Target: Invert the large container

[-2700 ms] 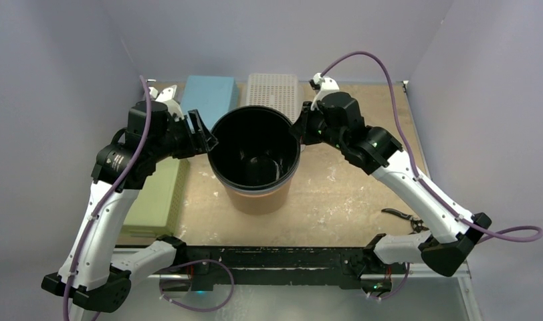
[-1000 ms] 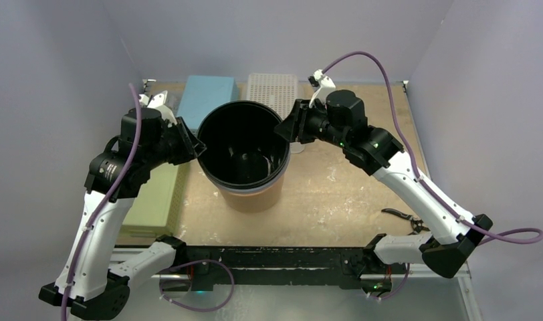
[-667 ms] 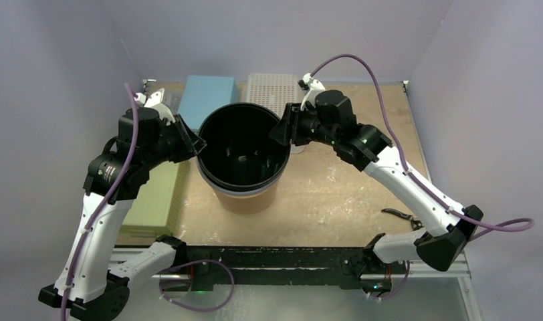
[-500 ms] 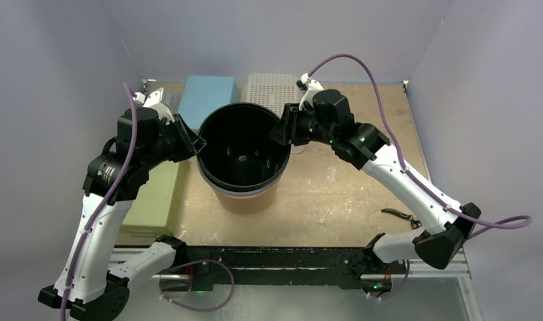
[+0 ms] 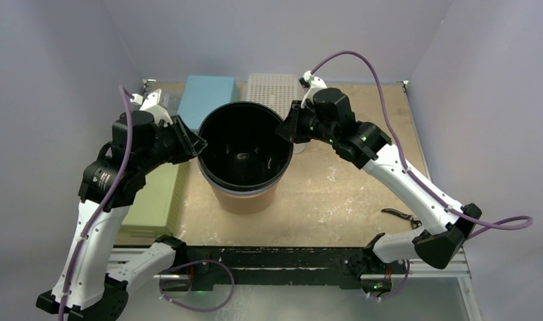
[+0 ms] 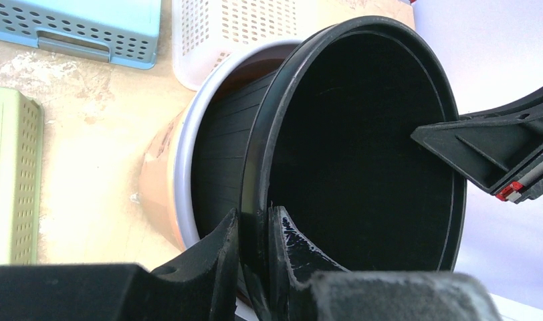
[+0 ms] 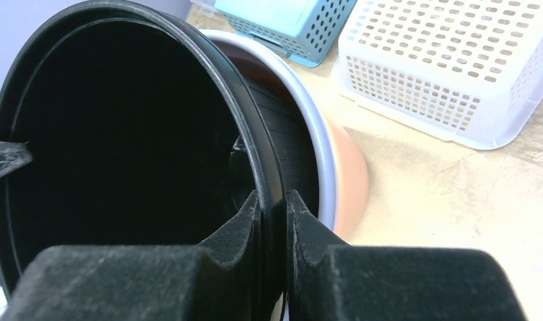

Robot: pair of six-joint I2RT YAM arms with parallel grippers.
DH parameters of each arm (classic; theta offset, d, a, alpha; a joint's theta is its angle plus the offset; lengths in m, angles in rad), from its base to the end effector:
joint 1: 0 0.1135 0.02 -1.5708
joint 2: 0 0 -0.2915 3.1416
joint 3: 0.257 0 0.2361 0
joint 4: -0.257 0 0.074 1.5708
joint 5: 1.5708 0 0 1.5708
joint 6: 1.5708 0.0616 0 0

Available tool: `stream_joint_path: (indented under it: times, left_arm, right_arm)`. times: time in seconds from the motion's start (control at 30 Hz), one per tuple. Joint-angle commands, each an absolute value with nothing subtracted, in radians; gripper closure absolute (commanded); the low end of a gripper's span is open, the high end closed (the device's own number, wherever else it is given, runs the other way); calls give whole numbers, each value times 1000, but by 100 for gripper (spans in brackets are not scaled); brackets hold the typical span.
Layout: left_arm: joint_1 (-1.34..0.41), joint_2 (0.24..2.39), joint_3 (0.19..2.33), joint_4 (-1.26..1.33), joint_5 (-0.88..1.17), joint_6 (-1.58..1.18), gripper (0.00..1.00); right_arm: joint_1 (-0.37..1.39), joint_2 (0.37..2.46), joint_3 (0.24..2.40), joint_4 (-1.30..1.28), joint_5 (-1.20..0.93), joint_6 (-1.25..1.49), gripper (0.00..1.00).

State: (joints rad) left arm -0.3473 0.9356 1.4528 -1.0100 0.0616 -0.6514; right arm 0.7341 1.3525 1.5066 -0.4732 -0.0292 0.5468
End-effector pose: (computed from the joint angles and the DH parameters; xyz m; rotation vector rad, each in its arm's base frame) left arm 0.1258 -0.0496 0.4491 -0.2842 2.1141 -0.6685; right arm 0.2230 0.2037 0.4499 -0.2072 1.9817 0.8839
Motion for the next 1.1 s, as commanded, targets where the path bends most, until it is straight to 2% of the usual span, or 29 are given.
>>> stream_joint_path:
  times: [0.0,0.07,0.13,0.27,0.63,1.07]
  left_arm:
    - [-347,910,1508,-939,33,-620,60]
    - [-346,898,1520,-960,-9,-615,41]
    - [-347,881,1533,-976,-63,-617,28]
    - [-347,840,1545,-991,-171,-634,14]
    - [-347,802,1509,-1055,-344,-723,10]
    - [-346,844,1422,-985,-191,-717,10]
  right_arm:
    - [741,1278,1544,-358,-27,569,100]
    - [741,1259,1537,-335,-11,583,100]
    - [741,1243,1535,-318,-1,597,100]
    - [742,1218,1531,-281,17,620,100]
    - [741,1091,1438,-121,6,633,100]
    - [741,888,1310,152,3,551,100]
